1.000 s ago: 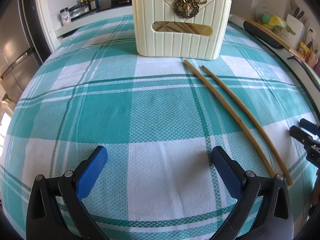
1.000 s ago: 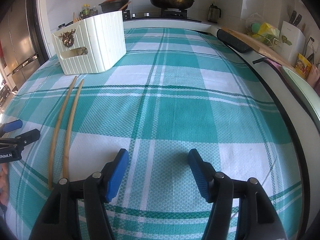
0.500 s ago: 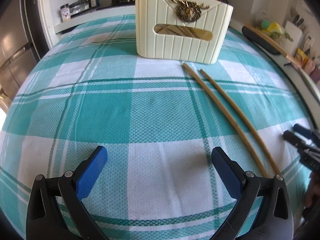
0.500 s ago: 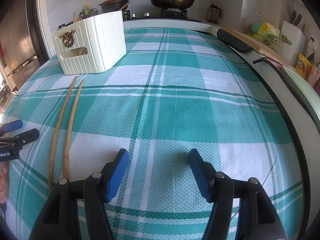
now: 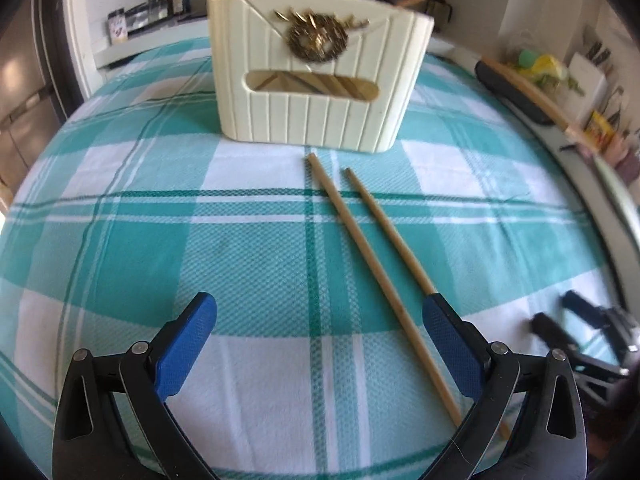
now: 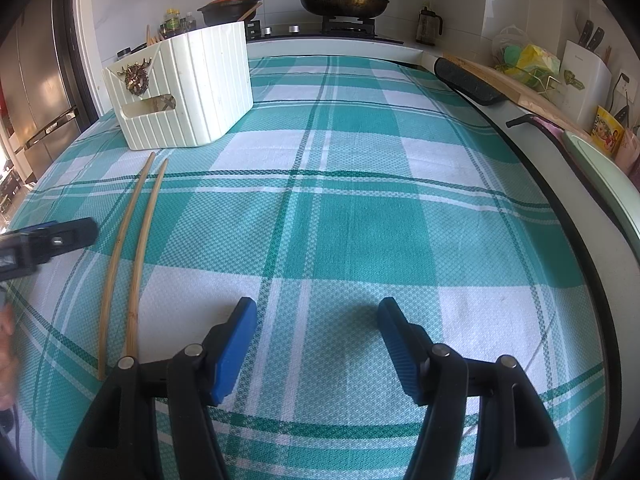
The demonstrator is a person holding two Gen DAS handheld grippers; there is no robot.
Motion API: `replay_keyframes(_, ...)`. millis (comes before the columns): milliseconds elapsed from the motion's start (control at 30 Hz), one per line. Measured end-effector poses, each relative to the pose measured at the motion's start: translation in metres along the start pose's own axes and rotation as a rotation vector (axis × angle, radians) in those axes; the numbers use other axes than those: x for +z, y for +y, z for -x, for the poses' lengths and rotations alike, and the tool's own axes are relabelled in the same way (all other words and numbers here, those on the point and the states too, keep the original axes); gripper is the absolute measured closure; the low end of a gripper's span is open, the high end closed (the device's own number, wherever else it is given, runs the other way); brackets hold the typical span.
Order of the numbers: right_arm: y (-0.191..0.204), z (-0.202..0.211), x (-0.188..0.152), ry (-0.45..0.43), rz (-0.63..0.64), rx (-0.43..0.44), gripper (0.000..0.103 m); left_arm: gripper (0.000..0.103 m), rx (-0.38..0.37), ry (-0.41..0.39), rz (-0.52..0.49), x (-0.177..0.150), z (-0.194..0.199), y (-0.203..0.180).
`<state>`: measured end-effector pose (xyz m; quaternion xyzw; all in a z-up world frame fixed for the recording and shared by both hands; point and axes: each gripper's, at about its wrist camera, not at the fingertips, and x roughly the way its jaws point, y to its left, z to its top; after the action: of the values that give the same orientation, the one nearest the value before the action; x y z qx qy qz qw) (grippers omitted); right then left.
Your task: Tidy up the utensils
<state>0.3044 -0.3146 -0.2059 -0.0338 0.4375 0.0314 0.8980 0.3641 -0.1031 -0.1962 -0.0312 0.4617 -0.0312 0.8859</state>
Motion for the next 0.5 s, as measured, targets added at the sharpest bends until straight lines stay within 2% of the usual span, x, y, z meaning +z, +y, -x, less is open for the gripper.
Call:
replay_keyframes(200,0.0,0.0,0.0,0.0,0.0,0.0,0.038,0.001,0.063,0.014,-0.066,-0.007,-0.008,-0.011)
replay_keyframes(267,0.0,0.0,0.0,0.0,0.0,0.0,0.038,0.006,0.056,0.008,-0.07,-0.009,-0.006,-0.008)
replay_keyframes(333,0.0,0.0,0.0,0.0,0.0,0.001,0.038,0.029,0.049,-0.009,-0.077,-0.011,0.001,-0.004)
replay_keyframes(367,0.0,0.0,0.0,0.0,-0.001,0.001,0.038,0.036,0.038,-0.012,-0.085,-0.012,0.004,-0.003)
replay_keyframes(433,0.0,0.0,0.0,0.0,0.0,0.0,0.038,0.072,0.029,-0.016,-0.096,-0.013,0.008,-0.001)
replay_keyframes(467,0.0,-0.001,0.0,0.0,0.0,-0.001,0.038,0.08,0.027,-0.018,-0.103,-0.014,0.01,0.0)
replay_keyframes(500,0.0,-0.001,0.0,0.0,0.0,-0.001,0.038,0.093,0.014,-0.017,-0.107,-0.015,0.011,0.001)
